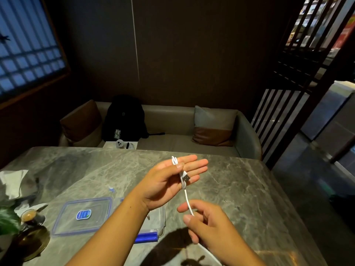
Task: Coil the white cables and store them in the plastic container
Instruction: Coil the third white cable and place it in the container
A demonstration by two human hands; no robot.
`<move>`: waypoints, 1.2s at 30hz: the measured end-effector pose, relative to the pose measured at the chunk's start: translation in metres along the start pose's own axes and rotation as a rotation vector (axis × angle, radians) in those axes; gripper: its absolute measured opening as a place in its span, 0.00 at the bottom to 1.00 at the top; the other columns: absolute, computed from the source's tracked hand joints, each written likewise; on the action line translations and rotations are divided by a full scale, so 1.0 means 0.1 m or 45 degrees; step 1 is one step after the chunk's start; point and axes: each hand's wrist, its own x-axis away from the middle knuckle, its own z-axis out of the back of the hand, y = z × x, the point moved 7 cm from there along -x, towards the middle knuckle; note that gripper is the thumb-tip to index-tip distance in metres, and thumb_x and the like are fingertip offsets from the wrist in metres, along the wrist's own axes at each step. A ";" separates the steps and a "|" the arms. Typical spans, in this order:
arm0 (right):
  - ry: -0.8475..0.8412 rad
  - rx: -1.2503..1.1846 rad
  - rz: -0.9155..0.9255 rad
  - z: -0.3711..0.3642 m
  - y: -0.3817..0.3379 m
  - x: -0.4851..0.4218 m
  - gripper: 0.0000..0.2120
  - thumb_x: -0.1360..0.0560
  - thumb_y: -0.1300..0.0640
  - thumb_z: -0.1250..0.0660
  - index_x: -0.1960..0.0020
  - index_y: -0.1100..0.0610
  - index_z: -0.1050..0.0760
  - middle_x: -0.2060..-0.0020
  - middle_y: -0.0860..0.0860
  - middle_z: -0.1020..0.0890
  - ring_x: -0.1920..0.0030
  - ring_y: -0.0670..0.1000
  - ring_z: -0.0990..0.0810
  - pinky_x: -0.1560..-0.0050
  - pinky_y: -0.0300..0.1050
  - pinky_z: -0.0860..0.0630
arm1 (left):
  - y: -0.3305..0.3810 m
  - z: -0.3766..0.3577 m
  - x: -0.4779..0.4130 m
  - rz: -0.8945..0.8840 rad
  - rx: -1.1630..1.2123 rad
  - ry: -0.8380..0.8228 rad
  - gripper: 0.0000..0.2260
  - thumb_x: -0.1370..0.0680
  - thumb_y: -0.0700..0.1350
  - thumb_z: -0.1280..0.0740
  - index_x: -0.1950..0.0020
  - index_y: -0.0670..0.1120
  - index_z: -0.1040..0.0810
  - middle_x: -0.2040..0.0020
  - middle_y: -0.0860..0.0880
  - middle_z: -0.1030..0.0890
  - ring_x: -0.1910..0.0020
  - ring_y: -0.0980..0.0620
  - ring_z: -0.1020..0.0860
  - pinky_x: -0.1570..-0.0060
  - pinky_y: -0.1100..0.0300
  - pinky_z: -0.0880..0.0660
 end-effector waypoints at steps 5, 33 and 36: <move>0.000 0.303 0.116 0.17 -0.29 0.11 0.05 0.22 0.58 0.33 0.53 0.52 0.19 0.70 0.51 0.20 0.68 0.45 0.21 0.62 0.39 0.26 | -0.13 0.09 0.04 0.076 -0.158 0.052 0.18 0.16 0.38 0.45 0.26 0.37 0.36 0.31 0.38 0.25 0.30 0.40 0.26 0.28 0.48 0.33; 0.169 0.343 0.455 0.93 -1.12 -0.24 0.10 0.20 0.58 0.35 0.57 0.59 0.18 0.73 0.50 0.27 0.73 0.44 0.33 0.72 0.33 0.35 | -0.53 -0.41 0.12 0.369 -0.046 -0.291 0.21 0.17 0.41 0.42 0.26 0.34 0.37 0.29 0.33 0.28 0.29 0.36 0.29 0.27 0.44 0.34; 0.157 0.345 0.461 0.93 -1.10 -0.28 0.10 0.20 0.60 0.36 0.57 0.60 0.18 0.74 0.46 0.27 0.73 0.42 0.33 0.72 0.32 0.35 | -0.53 -0.46 0.11 0.379 -0.106 -0.344 0.22 0.17 0.41 0.43 0.25 0.34 0.37 0.29 0.33 0.29 0.29 0.36 0.29 0.28 0.46 0.33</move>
